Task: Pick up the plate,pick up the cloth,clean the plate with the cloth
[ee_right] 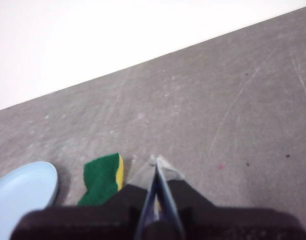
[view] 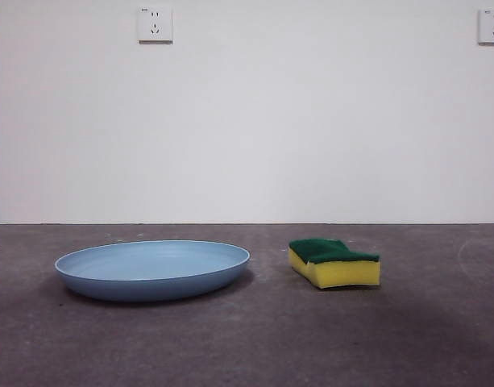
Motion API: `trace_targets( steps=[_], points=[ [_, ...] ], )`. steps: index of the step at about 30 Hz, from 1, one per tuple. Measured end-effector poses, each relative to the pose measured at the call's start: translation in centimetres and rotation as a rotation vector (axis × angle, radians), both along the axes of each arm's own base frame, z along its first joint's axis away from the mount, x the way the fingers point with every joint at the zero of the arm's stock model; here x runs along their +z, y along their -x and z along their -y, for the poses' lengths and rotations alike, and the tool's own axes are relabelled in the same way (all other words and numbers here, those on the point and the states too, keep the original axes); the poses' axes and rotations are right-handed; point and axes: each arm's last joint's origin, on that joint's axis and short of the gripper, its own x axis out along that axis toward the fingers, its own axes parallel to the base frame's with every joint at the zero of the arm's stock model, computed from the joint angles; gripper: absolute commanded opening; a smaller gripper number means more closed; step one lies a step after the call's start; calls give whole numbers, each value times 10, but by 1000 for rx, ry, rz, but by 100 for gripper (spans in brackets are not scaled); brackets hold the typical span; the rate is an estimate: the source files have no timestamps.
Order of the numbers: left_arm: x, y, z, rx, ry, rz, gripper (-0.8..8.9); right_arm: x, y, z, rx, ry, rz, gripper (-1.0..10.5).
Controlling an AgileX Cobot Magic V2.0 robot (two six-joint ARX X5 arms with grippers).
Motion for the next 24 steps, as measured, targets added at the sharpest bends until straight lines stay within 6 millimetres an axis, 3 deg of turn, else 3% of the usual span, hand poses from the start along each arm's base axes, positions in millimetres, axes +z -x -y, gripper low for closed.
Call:
trace_targets(
  steps=[6,12,19,21,24],
  points=[
    [44,-2,2,-77,34,-39,-6,48,-16,-3,42,45,-89,-8],
    [85,-20,5,-163,54,-147,-4,90,-44,-10,186,80,-182,-2],
    [113,-52,11,-327,86,-297,16,105,-80,-17,312,108,-303,4],
    [114,-62,11,-337,86,-331,145,101,-87,-17,316,113,-332,63],
    [108,-73,11,-336,94,-386,420,95,-93,-18,319,114,-370,287]
  ],
)
